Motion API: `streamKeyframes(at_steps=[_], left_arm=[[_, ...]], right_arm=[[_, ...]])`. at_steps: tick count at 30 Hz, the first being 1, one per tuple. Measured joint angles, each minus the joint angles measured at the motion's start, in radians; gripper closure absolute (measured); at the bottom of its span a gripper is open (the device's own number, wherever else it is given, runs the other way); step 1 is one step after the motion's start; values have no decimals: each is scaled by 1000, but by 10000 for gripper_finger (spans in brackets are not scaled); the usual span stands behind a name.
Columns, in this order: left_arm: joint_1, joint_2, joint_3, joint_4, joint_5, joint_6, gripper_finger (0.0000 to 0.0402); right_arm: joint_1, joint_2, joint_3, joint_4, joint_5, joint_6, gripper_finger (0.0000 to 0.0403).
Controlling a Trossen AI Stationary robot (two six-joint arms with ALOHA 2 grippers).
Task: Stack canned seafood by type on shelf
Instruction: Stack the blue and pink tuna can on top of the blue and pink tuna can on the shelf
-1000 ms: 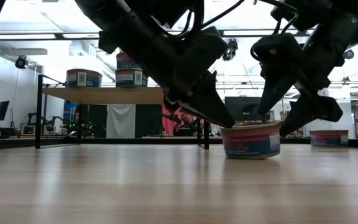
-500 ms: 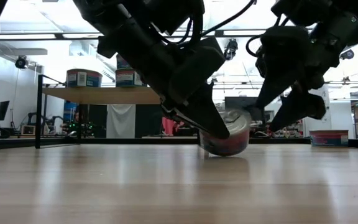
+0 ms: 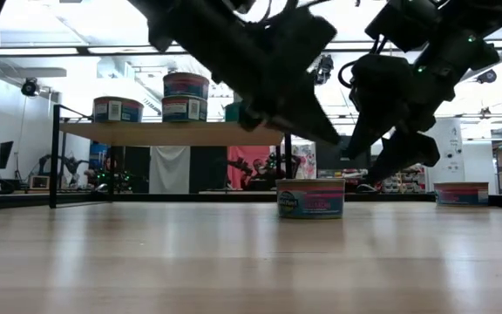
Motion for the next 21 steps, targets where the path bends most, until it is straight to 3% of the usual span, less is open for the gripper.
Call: streamKeyframes(at_steps=[3, 13, 21], left_arm=[[15, 0, 14, -60, -91, 33, 401], [29, 0, -61, -99, -65, -24, 401], [18, 0, -72, -80, -68, -34, 401]], right_arm=[[-4, 0, 0, 1, 0, 7, 103], [-16, 0, 0, 33, -11, 41, 110], [-100, 0, 0, 128, -128, 54, 83]])
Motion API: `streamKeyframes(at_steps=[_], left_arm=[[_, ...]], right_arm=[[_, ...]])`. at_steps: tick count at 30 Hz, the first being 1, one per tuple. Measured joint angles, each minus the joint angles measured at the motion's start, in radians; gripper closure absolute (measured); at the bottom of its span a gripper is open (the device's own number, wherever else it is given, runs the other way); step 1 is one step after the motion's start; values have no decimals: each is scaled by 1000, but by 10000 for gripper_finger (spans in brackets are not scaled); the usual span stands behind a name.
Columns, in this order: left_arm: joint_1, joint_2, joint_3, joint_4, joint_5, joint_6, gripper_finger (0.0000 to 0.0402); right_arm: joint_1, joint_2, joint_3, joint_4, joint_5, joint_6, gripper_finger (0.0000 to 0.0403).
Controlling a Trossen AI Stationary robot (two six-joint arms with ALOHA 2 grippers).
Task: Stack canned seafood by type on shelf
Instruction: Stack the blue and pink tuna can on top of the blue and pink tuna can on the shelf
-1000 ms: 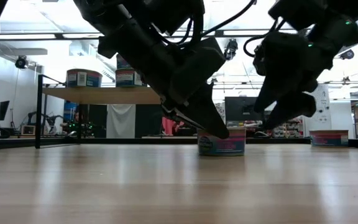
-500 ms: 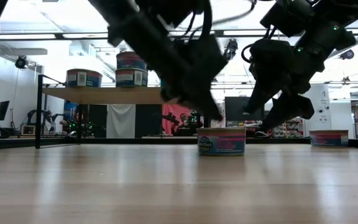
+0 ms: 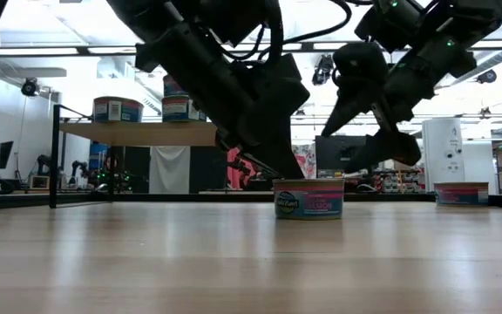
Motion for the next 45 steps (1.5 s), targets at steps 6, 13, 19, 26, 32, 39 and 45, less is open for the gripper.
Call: streamKeyframes(at_steps=[6, 13, 19, 26, 32, 39, 45], left_arm=[[-25, -11, -58, 145, -28, -44, 401], [-37, -42, -55, 111, -30, -43, 401], [-44, -48, -57, 94, -35, -47, 401], [-54, -48, -78, 75, -37, -60, 401], [-56, -47, -123, 97, -37, -117, 401], [-60, -79, -84, 129, -58, -46, 401], [-44, -39, -86, 117, -71, -43, 401]], right_arm=[[-16, 0, 0, 4, -11, 1, 66], [-16, 0, 0, -1, -12, 1, 64], [-16, 0, 0, -3, -12, 7, 64], [-16, 0, 0, -3, -13, 9, 64], [-15, 0, 0, -3, -61, 16, 64], [-15, 0, 0, -4, -60, 26, 64], [-15, 0, -2, -4, -61, 25, 64]])
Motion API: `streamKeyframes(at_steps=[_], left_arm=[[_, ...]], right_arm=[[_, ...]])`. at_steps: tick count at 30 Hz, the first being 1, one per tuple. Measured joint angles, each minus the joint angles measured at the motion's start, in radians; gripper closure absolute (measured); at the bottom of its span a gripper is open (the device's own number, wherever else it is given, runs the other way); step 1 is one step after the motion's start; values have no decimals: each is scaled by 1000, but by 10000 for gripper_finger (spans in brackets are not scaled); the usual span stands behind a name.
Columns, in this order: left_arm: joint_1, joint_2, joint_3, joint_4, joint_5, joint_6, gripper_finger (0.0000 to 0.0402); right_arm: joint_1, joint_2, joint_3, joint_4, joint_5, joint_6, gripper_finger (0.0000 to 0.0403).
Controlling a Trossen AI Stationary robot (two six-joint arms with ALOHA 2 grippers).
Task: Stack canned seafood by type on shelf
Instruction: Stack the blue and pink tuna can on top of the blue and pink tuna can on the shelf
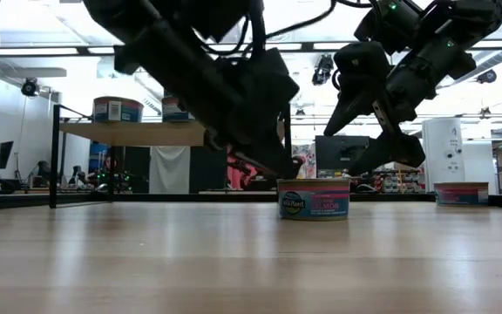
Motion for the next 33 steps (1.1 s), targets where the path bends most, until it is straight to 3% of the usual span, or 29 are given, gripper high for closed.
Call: streamKeyframes(at_steps=[19, 27, 33], left_arm=[[-23, 13, -42, 47, -6, -63, 401], [-22, 19, -46, 43, -2, -52, 401], [-22, 19, -46, 47, -6, -52, 401]], right_arm=[[3, 0, 0, 2, -52, 24, 64], [4, 0, -1, 11, 10, -79, 64], [15, 1, -1, 42, 10, -31, 64]])
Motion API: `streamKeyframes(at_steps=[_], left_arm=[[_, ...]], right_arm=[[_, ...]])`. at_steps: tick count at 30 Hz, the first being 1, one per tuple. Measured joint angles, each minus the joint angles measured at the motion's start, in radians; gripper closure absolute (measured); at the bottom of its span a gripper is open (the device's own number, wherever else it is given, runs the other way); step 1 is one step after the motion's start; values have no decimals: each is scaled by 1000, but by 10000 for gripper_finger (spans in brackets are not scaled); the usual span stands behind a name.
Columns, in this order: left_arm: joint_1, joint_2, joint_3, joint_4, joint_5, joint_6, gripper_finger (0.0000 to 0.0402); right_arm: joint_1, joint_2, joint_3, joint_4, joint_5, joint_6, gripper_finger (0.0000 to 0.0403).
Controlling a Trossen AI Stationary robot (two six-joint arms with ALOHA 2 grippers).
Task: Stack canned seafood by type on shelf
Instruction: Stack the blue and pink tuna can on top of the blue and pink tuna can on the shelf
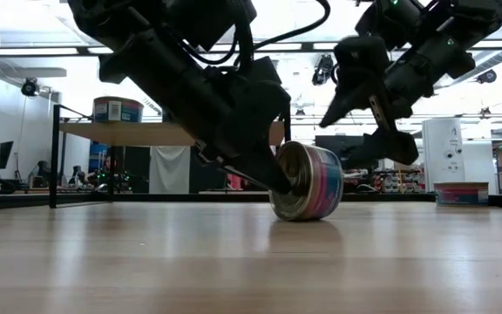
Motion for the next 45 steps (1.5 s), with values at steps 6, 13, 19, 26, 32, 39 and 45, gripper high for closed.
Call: streamKeyframes(at_steps=[6, 13, 19, 26, 32, 39, 45], left_arm=[[0, -2, 0, 10, -2, 0, 401], [0, 2, 1, 47, -3, -2, 401], [0, 11, 2, 58, 0, -23, 401], [0, 11, 2, 63, 2, -23, 401], [-1, 12, 2, 69, 5, -28, 401], [-13, 1, 2, 44, 6, -35, 401], [-31, -52, 2, -60, 6, -48, 401]], right_arm=[[42, 0, 0, 88, 0, 50, 64], [96, 59, 20, 86, 35, 41, 64], [109, 130, 109, 30, 45, 4, 64], [110, 225, 233, -135, 56, -30, 64], [110, 309, 320, -239, 60, -32, 66], [117, 362, 401, -343, 61, -65, 126], [117, 356, 411, -368, 64, -75, 229]])
